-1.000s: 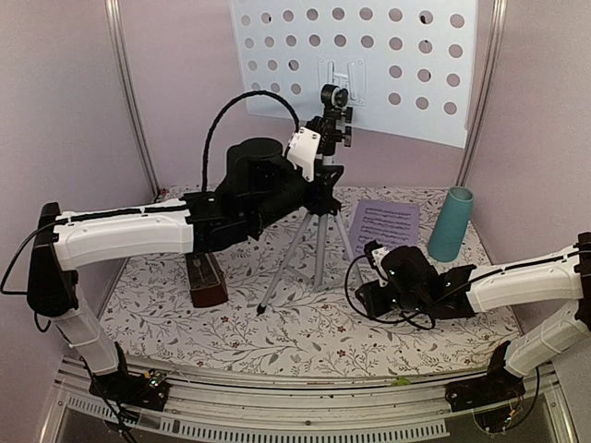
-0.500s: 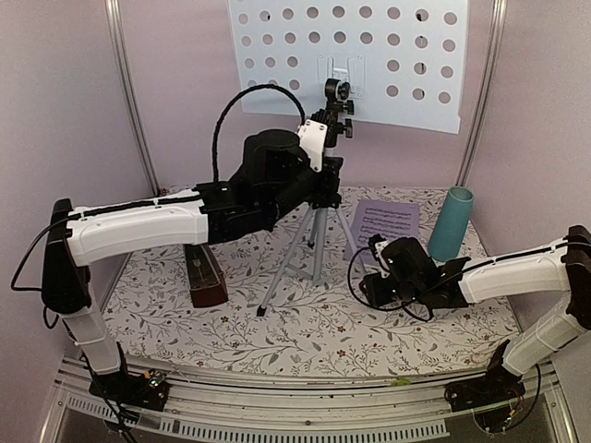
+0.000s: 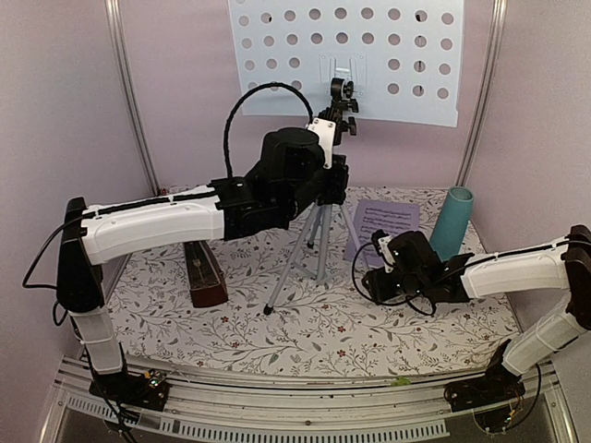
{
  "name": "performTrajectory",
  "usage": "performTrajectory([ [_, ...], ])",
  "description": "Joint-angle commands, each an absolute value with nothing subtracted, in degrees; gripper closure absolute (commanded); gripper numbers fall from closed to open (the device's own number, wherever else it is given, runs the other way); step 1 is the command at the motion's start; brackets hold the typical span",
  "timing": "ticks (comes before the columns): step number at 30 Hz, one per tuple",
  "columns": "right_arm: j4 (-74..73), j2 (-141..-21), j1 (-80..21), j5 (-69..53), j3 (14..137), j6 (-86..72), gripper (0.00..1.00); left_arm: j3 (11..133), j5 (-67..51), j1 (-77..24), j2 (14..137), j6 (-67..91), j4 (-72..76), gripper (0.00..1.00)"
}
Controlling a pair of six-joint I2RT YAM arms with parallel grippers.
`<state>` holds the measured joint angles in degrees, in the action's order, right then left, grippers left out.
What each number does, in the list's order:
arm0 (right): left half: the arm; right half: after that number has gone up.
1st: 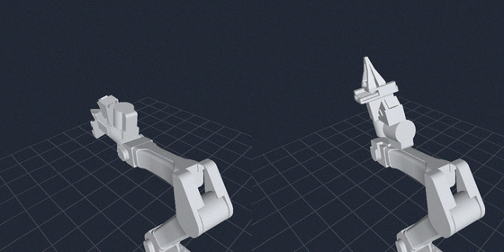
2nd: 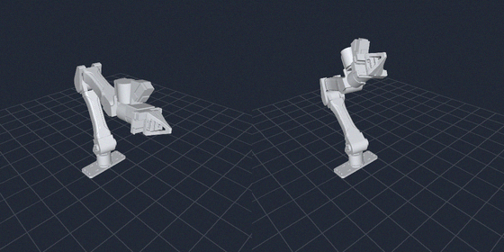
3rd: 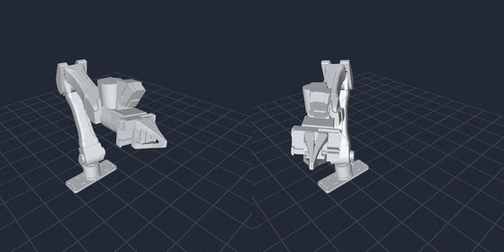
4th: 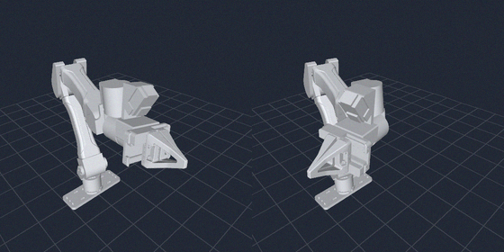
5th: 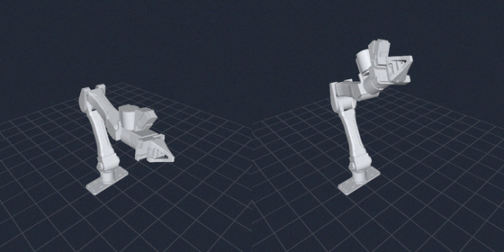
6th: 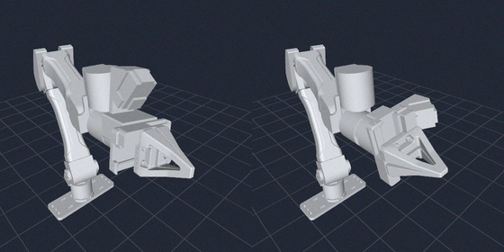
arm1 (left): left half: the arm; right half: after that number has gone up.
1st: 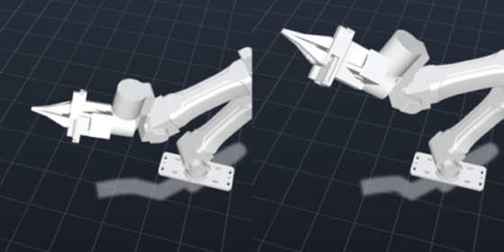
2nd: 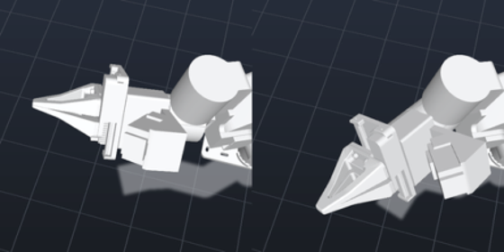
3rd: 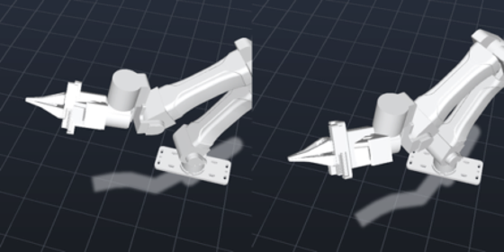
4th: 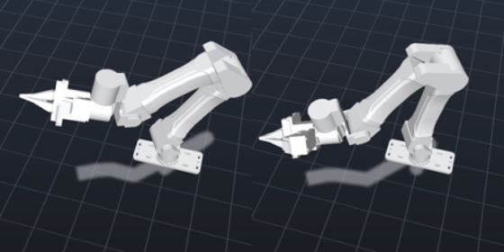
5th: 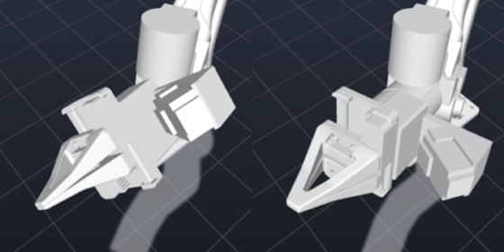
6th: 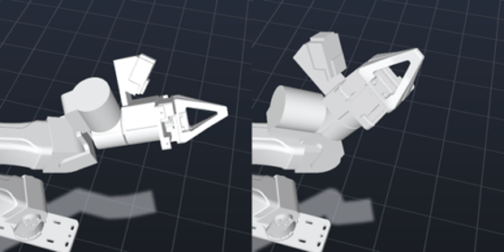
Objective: Set up the instrument practice props
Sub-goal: Move the music stand to the center of the board, then adjust the music stand at the center of the board.
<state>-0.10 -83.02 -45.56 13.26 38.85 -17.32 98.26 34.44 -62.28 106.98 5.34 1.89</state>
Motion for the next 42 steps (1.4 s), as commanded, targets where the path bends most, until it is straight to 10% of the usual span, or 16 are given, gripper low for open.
performTrajectory([
  [1, 1.75, -80.01, -45.08, 10.31, 39.88, -16.70, 0.38, 99.58, 36.01, -62.84, 106.71, 1.16, 0.10, 1.00],
  [6, 1.76, -76.31, -45.53, 8.35, 39.95, -15.98, 0.30, 99.92, 34.83, -62.67, 106.52, 0.99, 0.09, 0.97],
  [23, -1.16, -69.72, -47.29, 7.10, 43.21, -14.29, 0.21, 97.34, 28.98, -62.03, 102.16, 0.46, 2.27, 0.39],
  [42, 5.56, -64.59, -51.58, 14.15, 50.89, -17.82, 0.02, 70.17, 17.97, -57.99, 78.90, 7.38, 9.43, 0.24],
])
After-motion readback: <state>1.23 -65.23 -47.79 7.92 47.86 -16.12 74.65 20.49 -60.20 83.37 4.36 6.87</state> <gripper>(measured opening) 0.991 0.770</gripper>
